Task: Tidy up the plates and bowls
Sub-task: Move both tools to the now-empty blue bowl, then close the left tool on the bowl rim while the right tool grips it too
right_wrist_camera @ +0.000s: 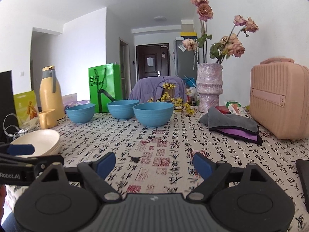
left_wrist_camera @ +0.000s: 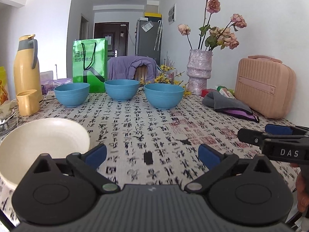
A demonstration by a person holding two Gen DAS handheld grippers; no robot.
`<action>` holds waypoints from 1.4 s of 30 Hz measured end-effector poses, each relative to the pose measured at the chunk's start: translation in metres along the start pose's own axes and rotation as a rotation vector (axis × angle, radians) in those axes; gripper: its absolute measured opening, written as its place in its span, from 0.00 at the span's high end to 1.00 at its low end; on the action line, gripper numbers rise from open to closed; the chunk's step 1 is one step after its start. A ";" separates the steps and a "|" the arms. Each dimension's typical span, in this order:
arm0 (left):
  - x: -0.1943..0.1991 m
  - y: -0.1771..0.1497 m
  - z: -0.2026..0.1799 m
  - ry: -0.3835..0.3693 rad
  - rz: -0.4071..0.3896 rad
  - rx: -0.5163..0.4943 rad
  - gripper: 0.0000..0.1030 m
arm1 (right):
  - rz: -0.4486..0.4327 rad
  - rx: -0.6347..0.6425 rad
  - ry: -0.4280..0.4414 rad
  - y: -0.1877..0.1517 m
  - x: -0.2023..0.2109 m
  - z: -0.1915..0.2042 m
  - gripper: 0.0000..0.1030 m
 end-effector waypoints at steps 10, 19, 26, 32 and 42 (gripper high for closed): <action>-0.108 0.086 0.014 -0.108 0.057 0.085 0.01 | 0.127 -0.152 0.002 0.065 -0.106 -0.046 0.16; -0.250 0.140 0.032 -0.162 0.179 0.206 0.12 | 0.219 -0.292 0.036 0.112 -0.247 -0.073 0.22; -0.337 0.132 0.047 -0.151 0.272 0.242 0.43 | 0.280 -0.302 -0.032 0.111 -0.340 -0.075 0.36; -0.364 0.123 0.050 -0.163 0.308 0.241 0.63 | 0.303 -0.299 -0.072 0.098 -0.371 -0.076 0.47; -0.367 0.113 0.035 -0.139 0.363 0.157 0.84 | 0.342 -0.273 -0.066 0.086 -0.382 -0.073 0.92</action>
Point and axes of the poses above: each gripper's, at about its wrist camera, not at the fingertips, and x roughly against the way its jaws point, z to its left, y to its top, the point moved 10 cm from there along -x, roughly the way its jaws point, and after that the axes turned 1 degree about -z, right-handed, at the moved point
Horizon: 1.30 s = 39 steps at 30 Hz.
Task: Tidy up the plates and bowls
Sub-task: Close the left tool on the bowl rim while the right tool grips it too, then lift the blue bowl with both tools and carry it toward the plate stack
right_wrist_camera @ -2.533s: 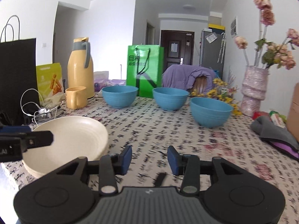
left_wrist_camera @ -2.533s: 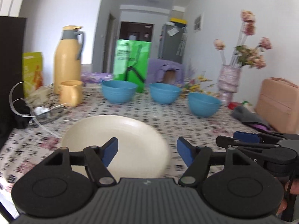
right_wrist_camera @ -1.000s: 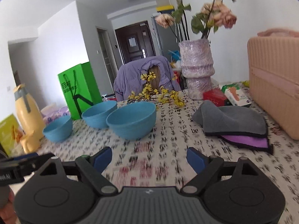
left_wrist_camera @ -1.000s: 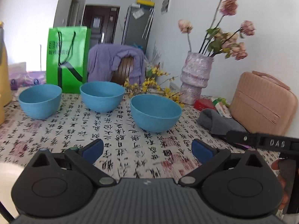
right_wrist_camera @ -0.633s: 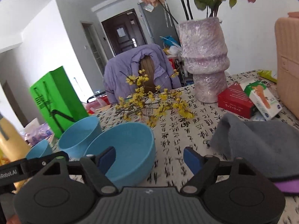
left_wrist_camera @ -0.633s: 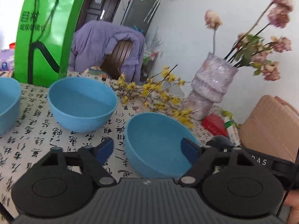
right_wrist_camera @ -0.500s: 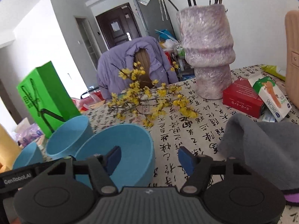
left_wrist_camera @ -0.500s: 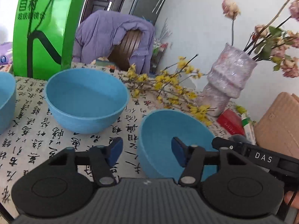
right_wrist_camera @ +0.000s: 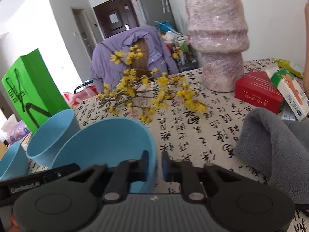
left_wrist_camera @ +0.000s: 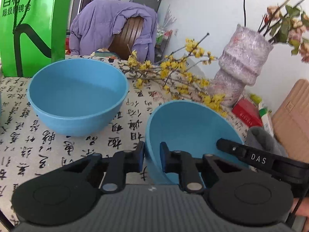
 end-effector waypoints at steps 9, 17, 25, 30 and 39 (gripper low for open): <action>0.035 -0.017 -0.017 0.011 -0.003 -0.051 0.90 | -0.038 0.032 -0.025 -0.006 0.037 0.001 0.94; 0.094 -0.068 -0.041 0.044 0.009 -0.049 0.90 | -0.068 0.070 -0.020 -0.038 0.103 0.001 0.94; 0.158 -0.122 -0.056 0.069 -0.049 -0.027 0.90 | -0.085 0.116 -0.009 -0.085 0.174 0.004 0.94; 0.193 -0.152 -0.066 0.070 -0.080 -0.007 0.90 | -0.093 0.137 -0.003 -0.116 0.213 0.005 0.93; 0.246 -0.209 -0.082 0.075 -0.113 -0.035 0.90 | -0.060 0.112 0.036 -0.178 0.272 -0.005 0.93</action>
Point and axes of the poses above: each gripper's, at about its wrist camera, not at the fingertips, and x roughly against the way its jaws point, z to its left, y to its top, the point moved 10 cm from there along -x, roughly the way its jaws point, and after that the axes turned 1 degree about -z, right-handed, at the moved point
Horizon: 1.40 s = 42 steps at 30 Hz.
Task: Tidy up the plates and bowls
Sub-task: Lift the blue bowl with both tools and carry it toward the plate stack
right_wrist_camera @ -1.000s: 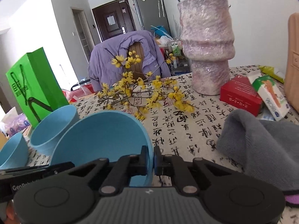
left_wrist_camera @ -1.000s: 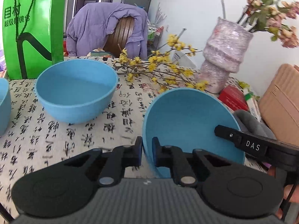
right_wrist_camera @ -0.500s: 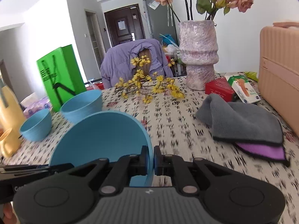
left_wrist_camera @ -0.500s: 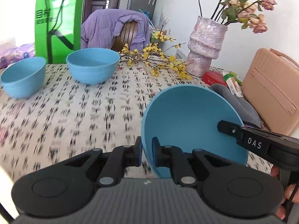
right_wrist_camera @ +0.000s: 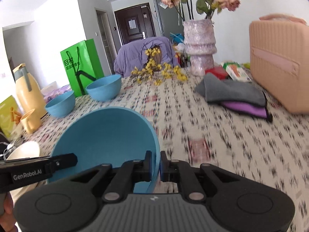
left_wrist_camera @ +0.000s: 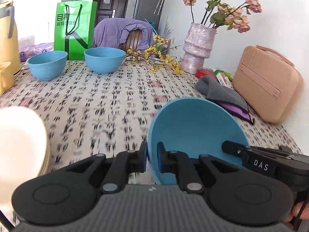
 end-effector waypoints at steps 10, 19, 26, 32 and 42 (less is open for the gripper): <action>0.034 -0.041 0.011 0.004 0.015 0.006 0.90 | 0.039 0.021 0.030 -0.048 0.035 0.015 0.92; 0.036 -0.035 0.042 0.012 0.010 0.061 0.90 | 0.041 0.039 0.056 -0.046 0.025 0.041 0.92; 0.023 -0.027 0.057 -0.004 0.012 0.081 0.87 | 0.043 0.024 0.050 -0.034 0.000 0.053 0.89; 0.019 -0.023 0.061 -0.032 0.006 0.062 0.79 | 0.037 0.052 0.039 -0.027 -0.013 0.058 0.89; 0.054 -0.015 0.059 -0.014 -0.124 -0.044 0.23 | -0.051 0.132 0.045 -0.019 0.007 0.065 0.38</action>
Point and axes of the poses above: each gripper's, at about its wrist camera, not at the fingertips, and x roughly against the way its jaws point, z to its left, y to its top, the point moved 10 cm from there along -x, roughly the way its jaws point, and after that the axes turned 1 degree about -z, right-handed, at the moved point
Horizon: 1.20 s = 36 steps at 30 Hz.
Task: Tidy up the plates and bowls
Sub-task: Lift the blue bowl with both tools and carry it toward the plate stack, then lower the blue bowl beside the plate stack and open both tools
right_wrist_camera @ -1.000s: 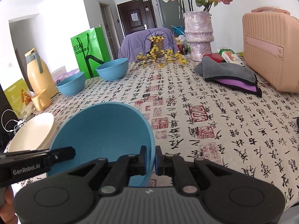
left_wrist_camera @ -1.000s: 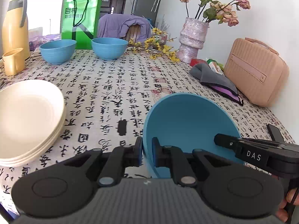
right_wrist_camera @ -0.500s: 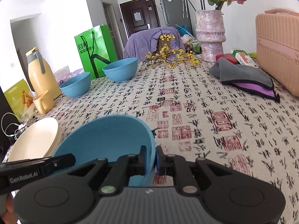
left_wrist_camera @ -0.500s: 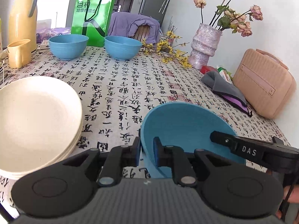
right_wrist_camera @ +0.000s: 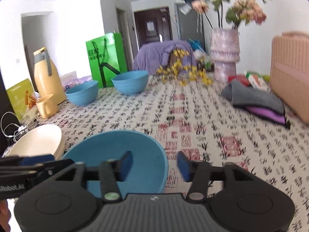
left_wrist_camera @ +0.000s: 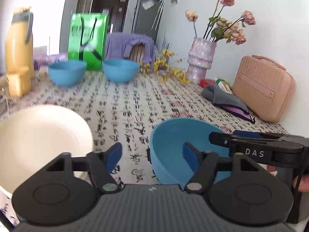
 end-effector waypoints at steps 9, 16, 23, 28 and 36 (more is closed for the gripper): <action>0.067 -0.018 0.019 0.064 -0.116 -0.042 0.00 | -0.172 0.137 0.046 -0.005 0.061 0.017 0.16; 0.093 -0.035 0.034 0.107 -0.135 -0.019 0.00 | -0.215 0.199 0.103 -0.022 0.094 0.035 0.15; 0.106 -0.035 0.043 0.110 -0.151 -0.012 0.00 | -0.232 0.197 0.124 -0.028 0.111 0.055 0.15; 0.112 -0.027 0.061 0.134 -0.164 0.018 0.00 | -0.234 0.210 0.151 -0.023 0.114 0.073 0.15; 0.115 0.002 0.107 0.204 -0.205 0.036 0.00 | -0.217 0.167 0.212 0.010 0.095 0.111 0.15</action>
Point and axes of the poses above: each gripper's, at about its wrist camera, not at the fingertips, and x roughly against the way its jaws point, z to its left, y to its top, the point moved 10 cm from there along -x, roughly the way its jaws point, and after that the axes turned 1 degree about -z, right-handed, at the moved point
